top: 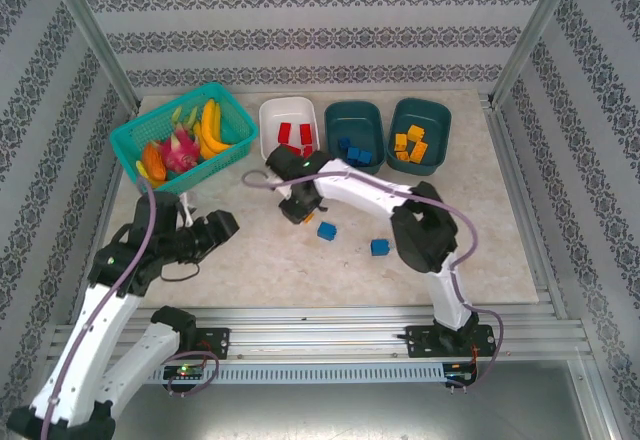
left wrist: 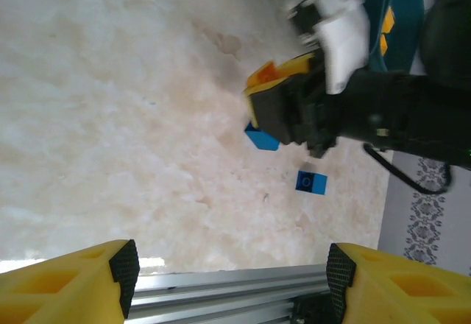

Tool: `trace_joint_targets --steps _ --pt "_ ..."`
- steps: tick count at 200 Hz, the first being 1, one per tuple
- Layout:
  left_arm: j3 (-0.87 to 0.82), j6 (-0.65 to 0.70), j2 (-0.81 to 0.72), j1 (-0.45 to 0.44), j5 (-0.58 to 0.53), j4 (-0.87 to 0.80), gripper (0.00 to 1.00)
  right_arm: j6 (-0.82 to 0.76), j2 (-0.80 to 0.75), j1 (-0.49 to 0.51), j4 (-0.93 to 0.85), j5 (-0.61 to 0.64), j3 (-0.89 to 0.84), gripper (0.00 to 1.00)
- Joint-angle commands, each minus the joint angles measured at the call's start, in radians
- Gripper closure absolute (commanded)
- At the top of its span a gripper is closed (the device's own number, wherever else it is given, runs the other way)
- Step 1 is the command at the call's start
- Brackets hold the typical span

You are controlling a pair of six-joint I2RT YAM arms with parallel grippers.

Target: Sort the legos into containers by color

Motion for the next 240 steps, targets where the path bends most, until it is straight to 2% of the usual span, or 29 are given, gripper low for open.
trace_joint_targets --steps 1,49,73,100,161,199,240 --pt "0.056 0.015 0.107 -0.005 0.094 0.220 0.29 0.058 -0.120 -0.094 -0.016 -0.043 -0.011 0.69" --pt "0.272 0.055 0.445 -0.088 0.092 0.400 0.29 0.193 -0.210 -0.394 0.014 -0.085 -0.018 0.71" --pt "0.369 0.062 0.601 -0.141 0.087 0.467 0.29 0.285 -0.174 -0.544 0.015 -0.045 0.016 0.73" --pt "0.497 0.079 0.763 -0.186 0.091 0.509 0.29 0.327 -0.093 -0.650 0.014 0.029 0.091 0.73" --pt "0.751 0.081 1.062 -0.229 0.120 0.570 0.30 0.298 0.192 -0.757 -0.073 0.232 0.410 0.73" --pt "0.934 0.098 1.219 -0.260 0.128 0.538 0.30 0.275 0.337 -0.800 -0.083 0.264 0.586 0.72" --pt "0.972 0.073 1.283 -0.272 0.109 0.556 0.31 0.222 0.491 -0.810 -0.119 0.317 0.777 0.72"
